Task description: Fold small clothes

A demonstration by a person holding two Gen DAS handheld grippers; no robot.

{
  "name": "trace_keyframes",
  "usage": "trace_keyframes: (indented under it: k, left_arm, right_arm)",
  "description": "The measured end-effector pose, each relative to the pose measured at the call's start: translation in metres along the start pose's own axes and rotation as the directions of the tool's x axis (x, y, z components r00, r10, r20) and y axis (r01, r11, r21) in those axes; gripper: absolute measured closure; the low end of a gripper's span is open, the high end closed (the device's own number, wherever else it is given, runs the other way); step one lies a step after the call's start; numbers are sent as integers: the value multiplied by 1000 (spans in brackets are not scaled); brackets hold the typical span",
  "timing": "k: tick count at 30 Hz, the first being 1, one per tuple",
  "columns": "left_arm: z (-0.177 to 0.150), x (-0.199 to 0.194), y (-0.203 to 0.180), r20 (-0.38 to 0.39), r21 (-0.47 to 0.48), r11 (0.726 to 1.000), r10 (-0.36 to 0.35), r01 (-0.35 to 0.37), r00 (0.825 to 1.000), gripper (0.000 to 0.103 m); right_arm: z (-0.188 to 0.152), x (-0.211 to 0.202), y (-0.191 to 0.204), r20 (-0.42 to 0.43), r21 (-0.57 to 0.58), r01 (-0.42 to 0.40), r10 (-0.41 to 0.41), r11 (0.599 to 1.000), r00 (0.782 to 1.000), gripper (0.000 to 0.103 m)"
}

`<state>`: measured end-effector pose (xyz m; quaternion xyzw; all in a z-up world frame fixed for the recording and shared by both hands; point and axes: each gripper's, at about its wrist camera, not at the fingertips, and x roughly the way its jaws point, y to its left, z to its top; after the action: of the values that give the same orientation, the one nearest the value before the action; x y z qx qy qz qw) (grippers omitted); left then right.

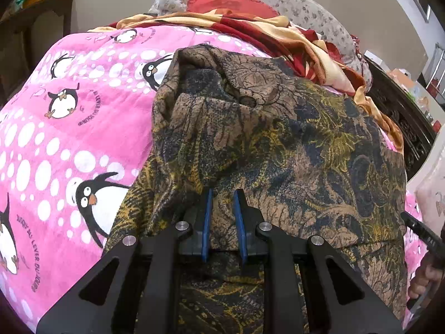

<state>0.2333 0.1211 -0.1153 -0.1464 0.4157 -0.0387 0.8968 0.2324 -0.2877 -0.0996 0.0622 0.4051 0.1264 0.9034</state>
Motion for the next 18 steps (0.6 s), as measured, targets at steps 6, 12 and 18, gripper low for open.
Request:
trace_keyframes:
  k: [6, 12, 18]
  left_arm:
    - [7, -6, 5, -9, -55, 998, -34, 34, 999, 87]
    - [54, -3, -15, 29, -29, 1000, -1, 2, 1000, 87]
    - [54, 37, -17, -1, 40, 995, 91, -91, 996, 86]
  right_arm:
    - [27, -11, 8, -28, -38, 53, -54, 998, 998, 86]
    - [69, 12, 18, 27, 1, 92, -92, 996, 995, 86]
    - [74, 59, 13, -7, 32, 181, -181, 983, 984, 74]
